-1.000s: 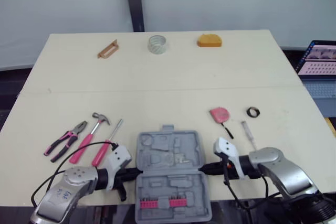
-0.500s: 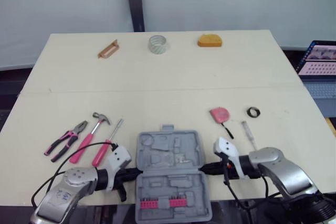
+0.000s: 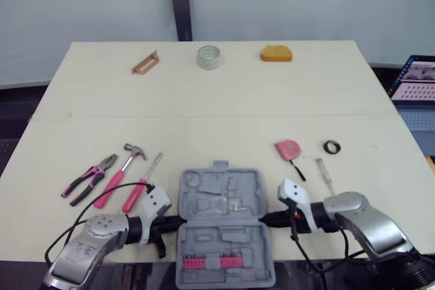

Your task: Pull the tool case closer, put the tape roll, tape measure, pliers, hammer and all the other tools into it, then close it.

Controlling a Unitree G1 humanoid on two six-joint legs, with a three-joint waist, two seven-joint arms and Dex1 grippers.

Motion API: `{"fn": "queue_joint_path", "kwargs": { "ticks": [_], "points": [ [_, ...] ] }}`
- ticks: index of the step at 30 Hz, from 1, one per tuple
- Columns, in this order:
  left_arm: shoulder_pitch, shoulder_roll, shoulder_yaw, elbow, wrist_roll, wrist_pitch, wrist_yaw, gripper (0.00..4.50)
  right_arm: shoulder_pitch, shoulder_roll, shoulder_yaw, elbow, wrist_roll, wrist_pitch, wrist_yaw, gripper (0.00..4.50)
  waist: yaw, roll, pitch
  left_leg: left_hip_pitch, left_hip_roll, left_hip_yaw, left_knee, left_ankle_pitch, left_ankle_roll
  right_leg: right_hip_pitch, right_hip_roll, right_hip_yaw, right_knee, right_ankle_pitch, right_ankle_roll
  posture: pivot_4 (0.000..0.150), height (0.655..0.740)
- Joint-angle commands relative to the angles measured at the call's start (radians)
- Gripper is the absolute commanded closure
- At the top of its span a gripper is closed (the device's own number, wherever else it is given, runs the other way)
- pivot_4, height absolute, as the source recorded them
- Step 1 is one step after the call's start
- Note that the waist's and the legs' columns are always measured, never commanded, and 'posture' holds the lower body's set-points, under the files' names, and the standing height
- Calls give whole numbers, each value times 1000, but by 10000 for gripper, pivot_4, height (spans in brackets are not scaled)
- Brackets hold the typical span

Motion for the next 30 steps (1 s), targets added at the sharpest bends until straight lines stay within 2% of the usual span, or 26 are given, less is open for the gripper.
{"fn": "queue_joint_path", "kwargs": {
  "ticks": [1, 30],
  "points": [
    [6, 3, -22, 4, 2, 4, -1, 45000, 5, 1, 5, -66, 46, -7, 14, 44509, 0, 0, 0, 0, 0, 0, 0, 0, 0, 0, 0, 0, 0, 0, 0, 1500, 7400],
    [-16, 51, 32, -1, -18, 31, -14, 45000, 9, -49, -38, -54, 82, -19, -5, 44509, 0, 0, 0, 0, 0, 0, 0, 0, 0, -1, 0, 0, 0, 0, 0, 1500, 7400]
  ]
}}
